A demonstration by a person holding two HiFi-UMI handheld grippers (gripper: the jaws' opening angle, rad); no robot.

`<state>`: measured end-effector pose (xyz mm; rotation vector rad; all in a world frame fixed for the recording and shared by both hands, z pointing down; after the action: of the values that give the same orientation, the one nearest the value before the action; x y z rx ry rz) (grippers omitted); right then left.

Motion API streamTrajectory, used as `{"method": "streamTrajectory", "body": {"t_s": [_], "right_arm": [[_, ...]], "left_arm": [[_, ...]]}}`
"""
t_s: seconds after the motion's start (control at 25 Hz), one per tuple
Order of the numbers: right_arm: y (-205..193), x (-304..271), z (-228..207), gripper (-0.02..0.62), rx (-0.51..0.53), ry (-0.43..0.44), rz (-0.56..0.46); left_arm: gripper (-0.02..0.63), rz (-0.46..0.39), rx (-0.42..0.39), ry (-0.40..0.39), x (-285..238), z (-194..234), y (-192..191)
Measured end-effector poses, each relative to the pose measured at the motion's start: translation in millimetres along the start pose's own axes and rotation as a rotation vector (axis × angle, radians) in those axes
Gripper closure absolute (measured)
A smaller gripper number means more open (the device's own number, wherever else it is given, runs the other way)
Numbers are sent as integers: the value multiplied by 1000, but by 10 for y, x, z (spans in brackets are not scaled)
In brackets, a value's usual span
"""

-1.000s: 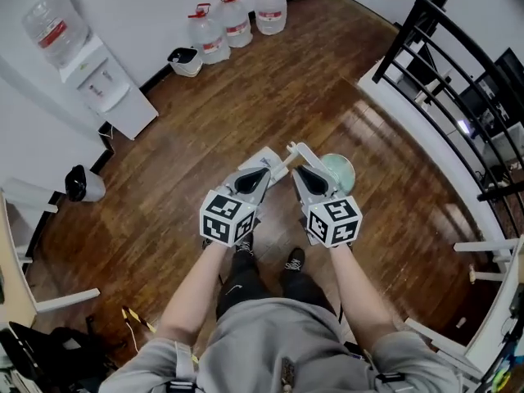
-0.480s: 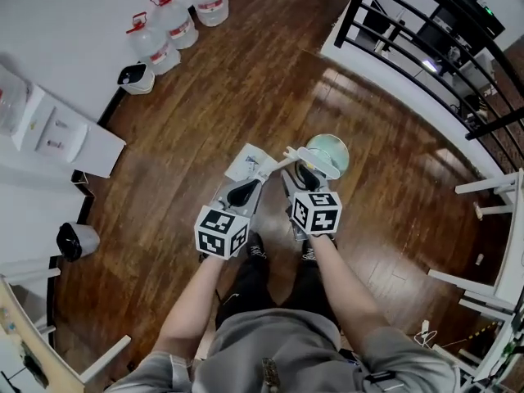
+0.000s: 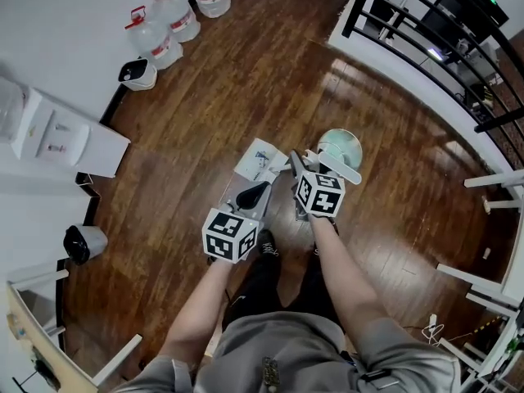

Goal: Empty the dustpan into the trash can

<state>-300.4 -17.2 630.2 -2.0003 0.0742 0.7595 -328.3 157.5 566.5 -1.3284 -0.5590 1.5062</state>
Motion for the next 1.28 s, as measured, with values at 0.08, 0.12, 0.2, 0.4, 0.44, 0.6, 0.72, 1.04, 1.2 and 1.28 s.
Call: {"method": "streamTrajectory", "body": {"t_s": [0.08, 0.12, 0.2, 0.4, 0.44, 0.6, 0.72, 1.04, 1.2, 1.28], "right_arm": [[37, -83, -29, 319, 4, -20, -7], [51, -103, -38, 386, 11, -24, -8], [60, -106, -33, 401, 23, -23, -11], [60, 29, 29, 403, 59, 2, -37], [92, 83, 36, 403, 70, 8, -46], [297, 417, 13, 403, 101, 44, -81], [552, 770, -59, 403, 109, 63, -116], [1388, 1921, -139, 404, 136, 81, -265], [1824, 2507, -243, 404, 144, 57, -347], [2037, 2802, -304, 405, 148, 41, -394]], "left_arm": [[600, 4, 8, 5, 44, 40, -29], [600, 5, 11, 10, 77, 69, -46], [600, 9, 20, 26, 158, 149, -78], [600, 2, 24, 54, 291, 327, -68], [600, 0, 19, 55, 298, 342, -48], [600, 0, -8, 52, 302, 304, 47], [600, -2, -41, 26, 230, 184, 185], [600, -21, -182, -105, 22, -461, 610], [600, -9, -247, -152, -119, -771, 801], [600, -1, -270, -177, -198, -898, 869]]}}
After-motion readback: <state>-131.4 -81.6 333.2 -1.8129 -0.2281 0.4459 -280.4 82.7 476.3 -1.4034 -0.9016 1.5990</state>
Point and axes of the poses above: the fingertips, and each gripper's own axes: x backward along the fingers, z to its left, y out of its top, the point moved 6 cm from there along x, backward along the fingers, and after that the axes turned 5 degrees about -x, right-handed, at the moved point
